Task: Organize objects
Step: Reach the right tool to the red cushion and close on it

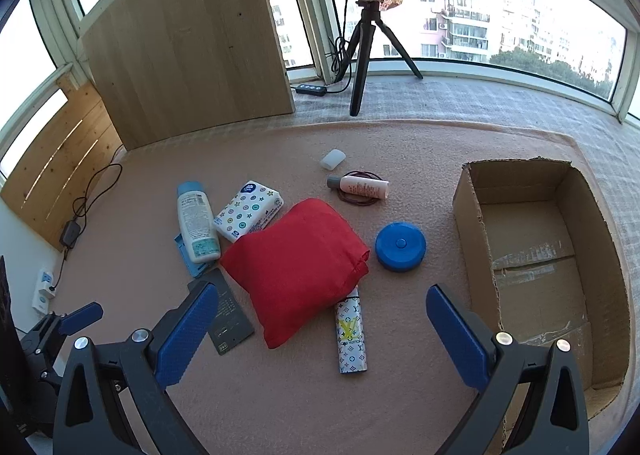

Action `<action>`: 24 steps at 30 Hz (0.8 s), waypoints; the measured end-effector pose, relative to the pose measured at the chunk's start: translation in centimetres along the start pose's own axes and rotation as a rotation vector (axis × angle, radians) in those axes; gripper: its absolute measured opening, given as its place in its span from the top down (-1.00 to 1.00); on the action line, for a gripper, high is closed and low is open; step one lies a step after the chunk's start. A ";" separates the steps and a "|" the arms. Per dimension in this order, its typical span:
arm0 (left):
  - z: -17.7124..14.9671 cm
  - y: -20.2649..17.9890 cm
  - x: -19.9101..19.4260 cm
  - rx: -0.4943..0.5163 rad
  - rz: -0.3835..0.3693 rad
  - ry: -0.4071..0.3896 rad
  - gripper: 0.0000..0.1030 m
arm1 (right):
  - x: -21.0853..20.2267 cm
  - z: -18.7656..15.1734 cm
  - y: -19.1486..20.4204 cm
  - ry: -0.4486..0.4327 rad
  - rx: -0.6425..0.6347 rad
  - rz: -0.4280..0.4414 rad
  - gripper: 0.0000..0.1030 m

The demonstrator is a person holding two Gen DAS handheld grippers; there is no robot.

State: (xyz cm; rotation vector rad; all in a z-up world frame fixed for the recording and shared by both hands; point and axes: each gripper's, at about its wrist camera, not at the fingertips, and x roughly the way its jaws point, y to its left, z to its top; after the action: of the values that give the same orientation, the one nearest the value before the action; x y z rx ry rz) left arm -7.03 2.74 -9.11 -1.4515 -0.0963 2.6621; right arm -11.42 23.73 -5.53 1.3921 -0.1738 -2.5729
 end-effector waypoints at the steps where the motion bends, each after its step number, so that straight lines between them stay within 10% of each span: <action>1: 0.0 0.2 0.1 -0.006 0.002 0.001 -0.99 | 0.4 0.4 -0.1 0.009 -0.001 0.010 -0.99; 8: -0.4 1.3 0.3 -0.034 0.024 0.006 -0.99 | 4.6 3.0 -0.6 0.068 -0.013 -0.003 -0.88; 12: -0.7 2.0 0.3 -0.050 0.042 0.008 -0.99 | 7.2 4.3 -1.2 0.109 0.041 0.050 -0.41; 24: -1.4 4.2 0.2 -0.091 0.075 0.024 -0.99 | 12.9 6.1 -0.4 0.230 0.046 0.040 -0.34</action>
State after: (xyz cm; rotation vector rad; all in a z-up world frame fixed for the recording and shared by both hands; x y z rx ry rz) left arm -6.24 -1.38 -10.49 -1.5435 -0.1666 2.7316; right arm -23.46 21.07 -12.73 1.6691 -0.2228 -2.3675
